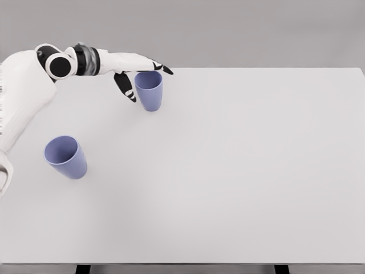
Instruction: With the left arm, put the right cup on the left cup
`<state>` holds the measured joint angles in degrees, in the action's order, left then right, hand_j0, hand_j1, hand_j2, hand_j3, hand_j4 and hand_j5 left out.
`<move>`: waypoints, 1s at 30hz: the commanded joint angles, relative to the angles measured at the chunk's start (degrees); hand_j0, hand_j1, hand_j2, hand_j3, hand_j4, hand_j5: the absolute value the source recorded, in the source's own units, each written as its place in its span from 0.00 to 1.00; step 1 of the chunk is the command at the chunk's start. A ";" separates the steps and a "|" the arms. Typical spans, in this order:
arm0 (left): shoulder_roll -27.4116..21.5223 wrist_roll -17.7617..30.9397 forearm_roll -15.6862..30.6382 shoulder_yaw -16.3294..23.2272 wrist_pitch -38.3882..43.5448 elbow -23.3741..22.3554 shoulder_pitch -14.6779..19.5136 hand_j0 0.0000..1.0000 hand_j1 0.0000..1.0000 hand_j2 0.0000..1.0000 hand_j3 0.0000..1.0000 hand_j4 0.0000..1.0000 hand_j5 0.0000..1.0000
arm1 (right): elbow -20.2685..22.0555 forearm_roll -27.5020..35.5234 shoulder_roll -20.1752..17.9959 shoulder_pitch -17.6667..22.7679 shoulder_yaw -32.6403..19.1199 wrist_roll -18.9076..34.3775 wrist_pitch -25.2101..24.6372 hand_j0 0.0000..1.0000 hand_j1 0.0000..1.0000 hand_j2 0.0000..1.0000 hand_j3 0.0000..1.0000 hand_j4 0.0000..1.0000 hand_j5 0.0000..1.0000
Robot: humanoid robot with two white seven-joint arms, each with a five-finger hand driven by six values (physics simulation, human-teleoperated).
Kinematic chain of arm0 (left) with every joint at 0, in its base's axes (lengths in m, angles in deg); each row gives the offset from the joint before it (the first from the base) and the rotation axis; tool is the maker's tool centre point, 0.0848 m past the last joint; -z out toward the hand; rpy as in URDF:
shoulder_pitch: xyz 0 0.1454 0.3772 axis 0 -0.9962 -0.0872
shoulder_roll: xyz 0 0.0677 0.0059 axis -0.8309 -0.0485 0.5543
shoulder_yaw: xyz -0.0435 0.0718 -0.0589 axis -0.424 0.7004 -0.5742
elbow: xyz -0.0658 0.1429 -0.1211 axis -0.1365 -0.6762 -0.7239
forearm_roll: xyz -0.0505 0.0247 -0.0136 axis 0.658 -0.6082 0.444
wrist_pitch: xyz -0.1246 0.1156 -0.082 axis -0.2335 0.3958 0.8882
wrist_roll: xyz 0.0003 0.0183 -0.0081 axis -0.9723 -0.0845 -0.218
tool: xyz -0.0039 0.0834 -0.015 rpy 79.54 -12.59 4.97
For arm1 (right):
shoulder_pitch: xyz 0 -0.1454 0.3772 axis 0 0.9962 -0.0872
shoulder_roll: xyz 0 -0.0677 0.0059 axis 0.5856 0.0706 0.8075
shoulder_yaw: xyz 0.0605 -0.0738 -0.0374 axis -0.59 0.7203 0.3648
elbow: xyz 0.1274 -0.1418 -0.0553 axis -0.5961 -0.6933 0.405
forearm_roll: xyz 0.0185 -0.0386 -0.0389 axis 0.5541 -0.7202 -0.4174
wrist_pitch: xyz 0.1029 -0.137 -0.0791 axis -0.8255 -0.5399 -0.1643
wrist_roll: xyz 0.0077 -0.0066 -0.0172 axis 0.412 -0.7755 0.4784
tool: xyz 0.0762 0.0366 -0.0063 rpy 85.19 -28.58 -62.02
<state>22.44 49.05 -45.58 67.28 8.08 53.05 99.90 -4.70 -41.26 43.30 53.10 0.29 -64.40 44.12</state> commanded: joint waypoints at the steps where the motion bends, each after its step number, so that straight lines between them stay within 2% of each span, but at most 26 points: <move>1: 0.35 -0.03 -0.68 -0.39 0.16 -0.12 0.00 0.92 0.92 0.92 0.92 0.92 0.92 | -0.01 -0.02 0.00 0.00 0.00 0.01 0.01 1.00 1.00 1.00 1.00 1.00 1.00; 3: 0.44 -0.03 -0.42 -0.47 0.16 -0.12 0.00 0.71 0.71 0.71 0.71 0.71 0.71 | -0.01 -0.02 0.00 0.00 0.00 0.01 0.01 1.00 1.00 1.00 1.00 1.00 1.00; 4: 0.44 -0.03 -0.42 -0.47 0.16 -0.12 -0.09 0.64 0.64 0.64 0.64 0.64 0.64 | -0.01 -0.02 0.00 0.00 0.00 0.01 0.01 1.00 1.00 1.00 1.00 1.00 1.00; 5: 0.44 -0.03 -0.42 -0.47 0.16 -0.12 -0.09 0.62 0.62 0.62 0.62 0.62 0.62 | -0.01 -0.02 0.00 0.00 0.00 0.01 0.01 1.00 1.00 1.00 1.00 1.00 1.00; 20: -0.44 -0.03 0.28 -0.65 0.16 0.68 -0.44 0.58 0.58 0.58 0.58 0.58 0.58 | -0.01 -0.02 0.00 0.00 0.00 0.01 0.01 1.00 1.00 1.00 1.00 1.00 1.00; 22: -0.97 -0.03 0.72 -1.35 0.16 2.78 -0.44 0.58 0.58 0.58 0.58 0.58 0.58 | -0.01 -0.02 0.00 0.00 0.00 0.01 0.01 1.00 1.00 1.00 1.00 1.00 1.00; 24: -5.19 -0.03 4.41 -1.27 0.16 7.35 -0.53 0.58 0.58 0.58 0.58 0.58 0.58 | -0.01 -0.02 0.00 0.00 0.00 0.01 0.01 1.00 1.00 1.00 1.00 1.00 1.00; 30: -14.59 -0.03 11.27 -0.21 0.16 18.87 -0.70 0.58 0.58 0.58 0.58 0.58 0.58 | -0.01 -0.02 0.00 0.00 0.00 0.01 0.01 1.00 1.00 1.00 1.00 1.00 1.00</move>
<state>11.33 49.03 -37.31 66.79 8.04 67.65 98.76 -4.69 -41.26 43.30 53.10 0.29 -64.40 44.12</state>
